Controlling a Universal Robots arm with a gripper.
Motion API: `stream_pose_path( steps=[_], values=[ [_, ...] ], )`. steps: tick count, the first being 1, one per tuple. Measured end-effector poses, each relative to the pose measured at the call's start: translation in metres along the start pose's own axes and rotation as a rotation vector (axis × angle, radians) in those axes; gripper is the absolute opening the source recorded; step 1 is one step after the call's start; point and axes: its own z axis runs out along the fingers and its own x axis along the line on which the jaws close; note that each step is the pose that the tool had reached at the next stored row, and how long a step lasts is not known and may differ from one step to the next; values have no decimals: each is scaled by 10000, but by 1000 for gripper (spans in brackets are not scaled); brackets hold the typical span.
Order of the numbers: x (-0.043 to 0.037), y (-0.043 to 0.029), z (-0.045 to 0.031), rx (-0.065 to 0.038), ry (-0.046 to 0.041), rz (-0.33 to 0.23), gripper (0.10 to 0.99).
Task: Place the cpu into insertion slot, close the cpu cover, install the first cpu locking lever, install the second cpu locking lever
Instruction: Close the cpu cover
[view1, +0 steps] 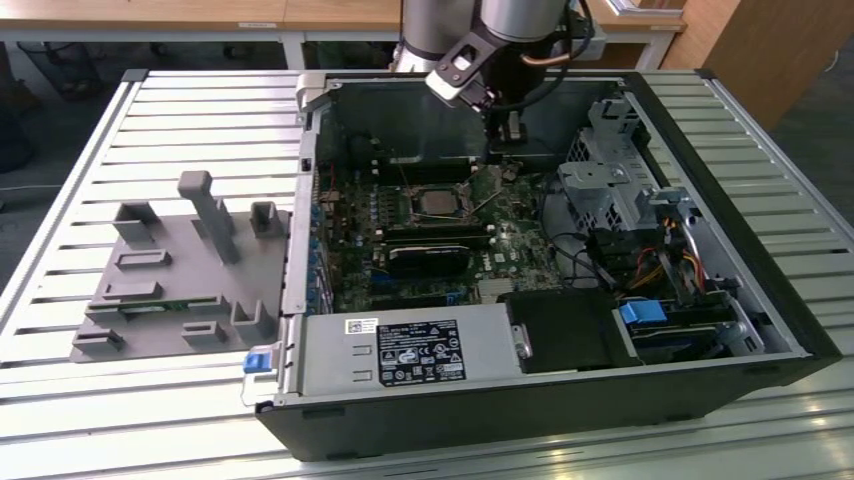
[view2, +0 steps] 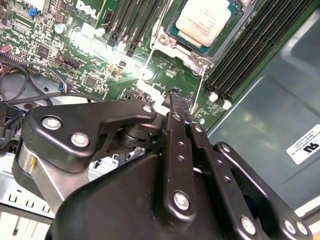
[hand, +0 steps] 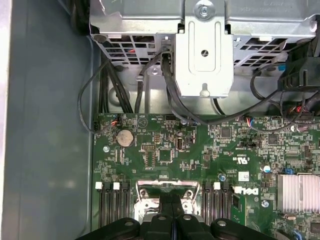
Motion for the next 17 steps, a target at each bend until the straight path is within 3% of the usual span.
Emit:
stream_pose_path(
  steps=[13,17],
  values=[
    [0,58,30,85,3,-109,106],
    [1,105,37,94,7,-161,106]
  ],
)
